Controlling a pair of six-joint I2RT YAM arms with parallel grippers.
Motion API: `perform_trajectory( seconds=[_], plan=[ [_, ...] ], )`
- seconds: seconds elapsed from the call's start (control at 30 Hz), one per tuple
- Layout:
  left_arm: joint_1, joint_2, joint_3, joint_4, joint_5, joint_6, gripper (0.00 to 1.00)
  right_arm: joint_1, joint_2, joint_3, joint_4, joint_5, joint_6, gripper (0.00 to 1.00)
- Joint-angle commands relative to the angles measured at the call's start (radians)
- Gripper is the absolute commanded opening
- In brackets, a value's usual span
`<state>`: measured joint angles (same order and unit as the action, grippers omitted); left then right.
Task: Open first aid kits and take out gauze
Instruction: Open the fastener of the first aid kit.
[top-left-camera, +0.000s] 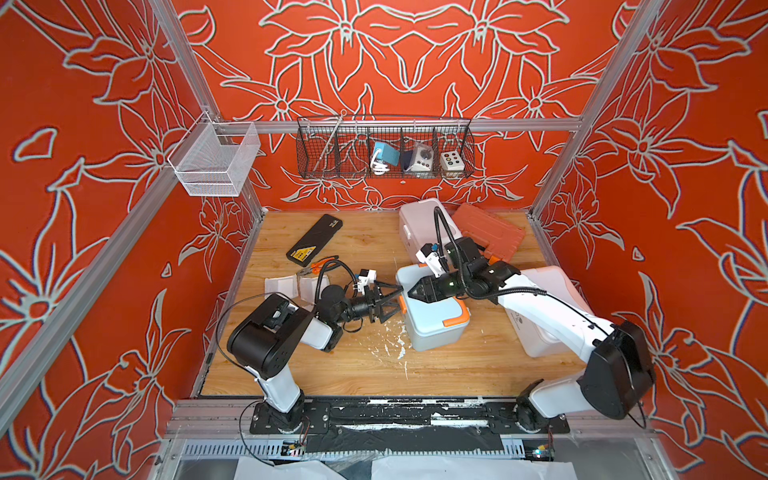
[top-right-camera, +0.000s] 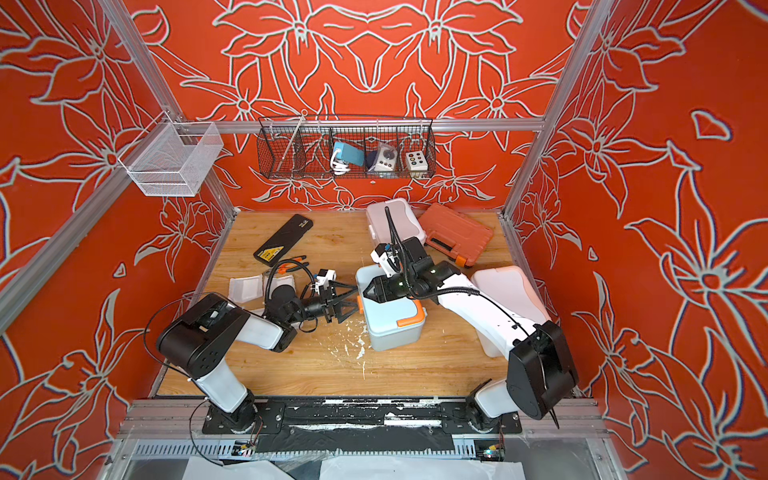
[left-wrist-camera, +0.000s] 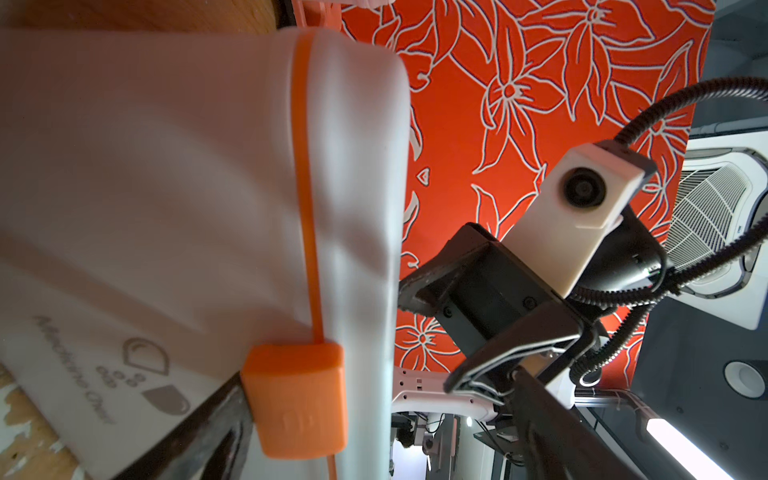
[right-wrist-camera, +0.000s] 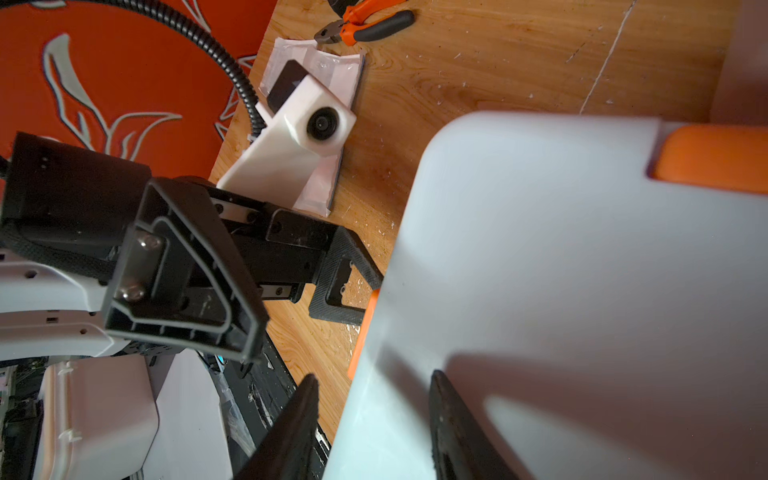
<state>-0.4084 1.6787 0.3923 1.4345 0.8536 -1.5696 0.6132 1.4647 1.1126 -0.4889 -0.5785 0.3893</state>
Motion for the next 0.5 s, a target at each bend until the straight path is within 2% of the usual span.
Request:
perform_trajectory(
  seconds=[0.0,0.27,0.47],
  plan=[
    [0.031,-0.097,-0.006,0.404,0.043,-0.037,0.91,0.005,0.095,-0.099,-0.251,0.120,0.023,0.46],
    [0.074,-0.132,-0.067,0.403,0.051,-0.051,0.92,0.005,0.111,-0.085,-0.247,0.114,0.022,0.46],
    [0.094,-0.119,-0.107,0.376,0.065,-0.050,0.91,0.007,0.084,-0.018,-0.300,0.129,0.014,0.48]
  ],
)
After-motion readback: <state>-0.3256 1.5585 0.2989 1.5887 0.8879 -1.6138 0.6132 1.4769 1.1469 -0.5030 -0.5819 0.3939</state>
